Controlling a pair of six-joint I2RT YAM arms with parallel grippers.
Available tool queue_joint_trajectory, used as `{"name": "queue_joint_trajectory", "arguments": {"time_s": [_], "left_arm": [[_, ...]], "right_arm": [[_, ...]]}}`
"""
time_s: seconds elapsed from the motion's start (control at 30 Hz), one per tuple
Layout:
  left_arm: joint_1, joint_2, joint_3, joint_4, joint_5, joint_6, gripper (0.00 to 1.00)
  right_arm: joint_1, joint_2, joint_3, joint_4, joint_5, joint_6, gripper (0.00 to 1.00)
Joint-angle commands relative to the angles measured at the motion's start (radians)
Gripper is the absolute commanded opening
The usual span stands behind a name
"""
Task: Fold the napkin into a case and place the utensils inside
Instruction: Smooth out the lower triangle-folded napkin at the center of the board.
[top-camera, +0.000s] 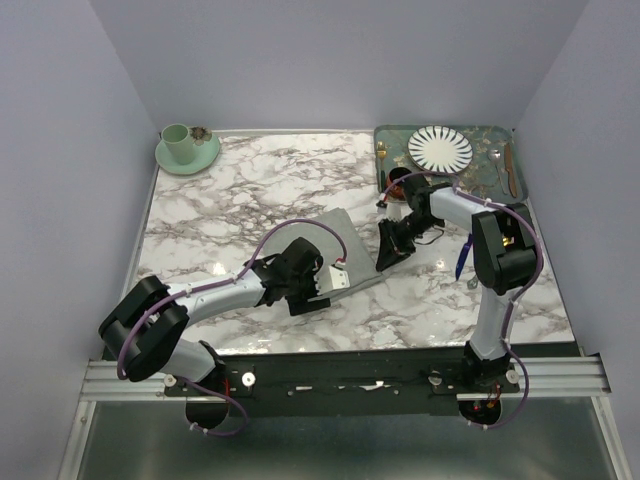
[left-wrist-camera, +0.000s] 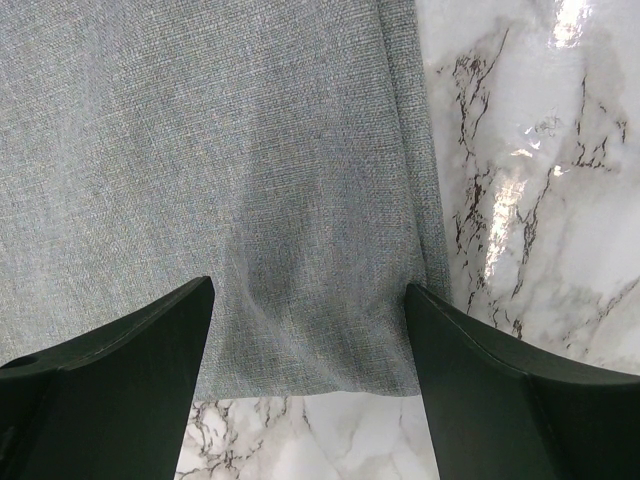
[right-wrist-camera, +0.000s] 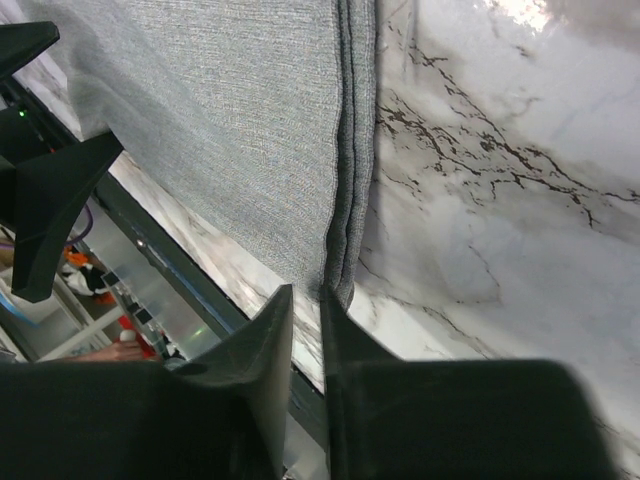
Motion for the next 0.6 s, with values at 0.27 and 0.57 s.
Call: {"name": "queue_joint_trajectory", "arguments": {"time_s": [0.27, 0.57], "left_arm": [[-0.012, -0.005, -0.044, -0.037, -0.038, -0.032, 0.93], [-0.012, -0.022, -0.036, -0.044, -0.041, -0.043, 0.99]], "right_arm": [[0.006, -0.043, 0.063, -0.106, -0.015, -0.023, 0.01], [0.007, 0.002, 0.070, -0.077, 0.070, -0.003, 0.28]]}}
